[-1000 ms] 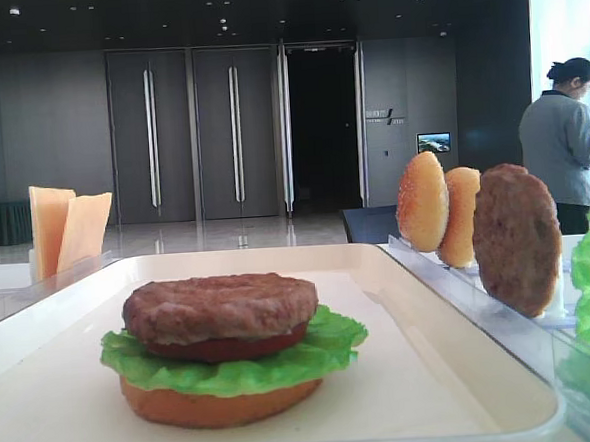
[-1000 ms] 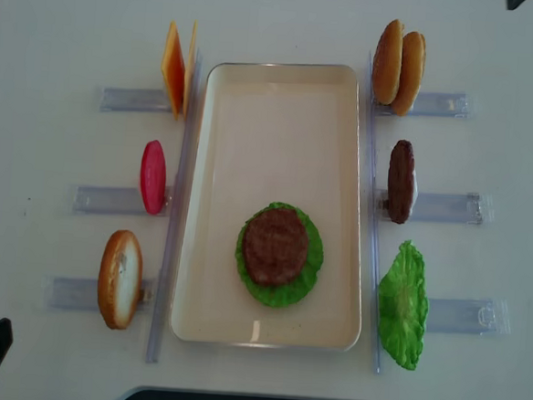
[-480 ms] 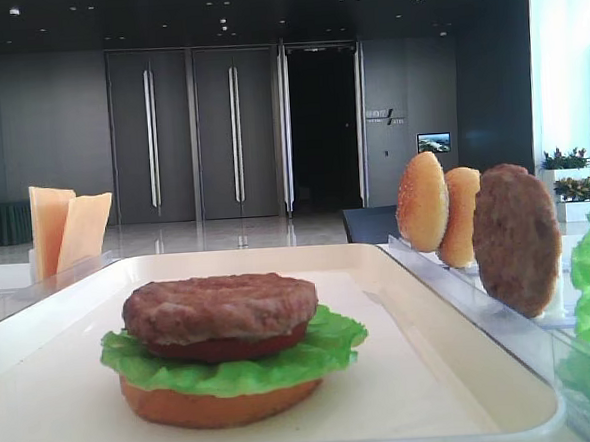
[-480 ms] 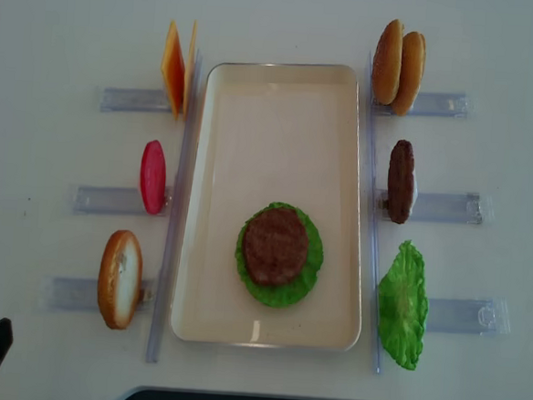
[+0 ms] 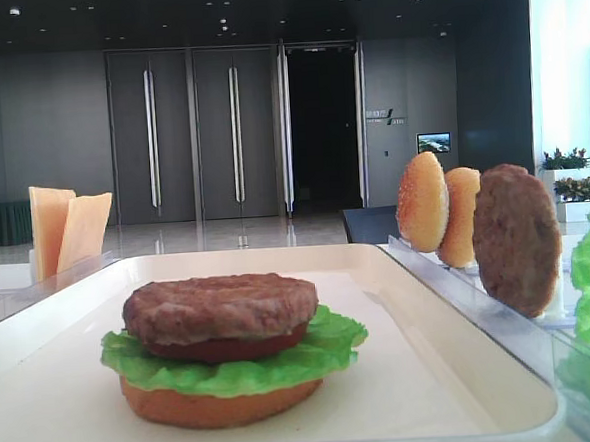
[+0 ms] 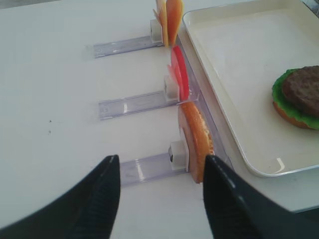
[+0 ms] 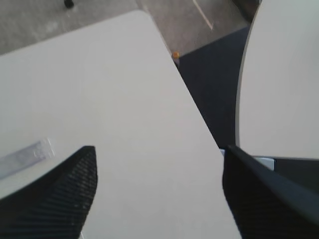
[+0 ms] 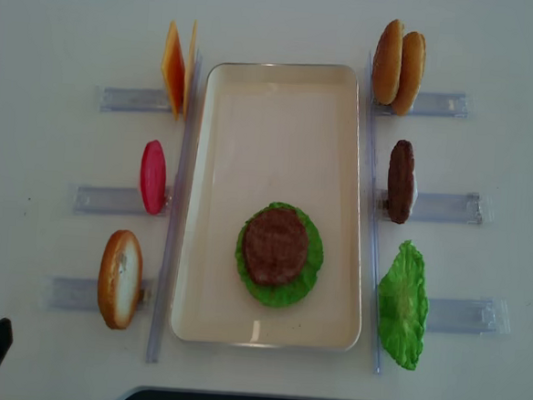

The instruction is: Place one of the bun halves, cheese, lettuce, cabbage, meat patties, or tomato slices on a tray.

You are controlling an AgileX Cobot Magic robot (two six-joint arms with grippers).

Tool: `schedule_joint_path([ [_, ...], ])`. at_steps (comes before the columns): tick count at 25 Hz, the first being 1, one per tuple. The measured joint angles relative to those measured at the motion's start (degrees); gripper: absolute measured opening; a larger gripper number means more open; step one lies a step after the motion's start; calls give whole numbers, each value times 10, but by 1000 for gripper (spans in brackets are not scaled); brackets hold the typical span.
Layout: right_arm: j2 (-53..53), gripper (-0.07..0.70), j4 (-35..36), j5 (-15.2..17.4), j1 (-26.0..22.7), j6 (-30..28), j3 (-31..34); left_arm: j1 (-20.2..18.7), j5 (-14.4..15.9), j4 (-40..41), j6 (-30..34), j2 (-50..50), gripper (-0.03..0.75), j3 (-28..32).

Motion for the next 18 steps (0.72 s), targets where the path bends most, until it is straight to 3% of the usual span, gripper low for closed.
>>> schedule_joint_path([
  [11,-257,502,-41,1,82,0,8,0,0,0,0,0,408,0],
  [18,-408,502,-67,-1,89,0,119,0,0,0,0,0,408,0],
])
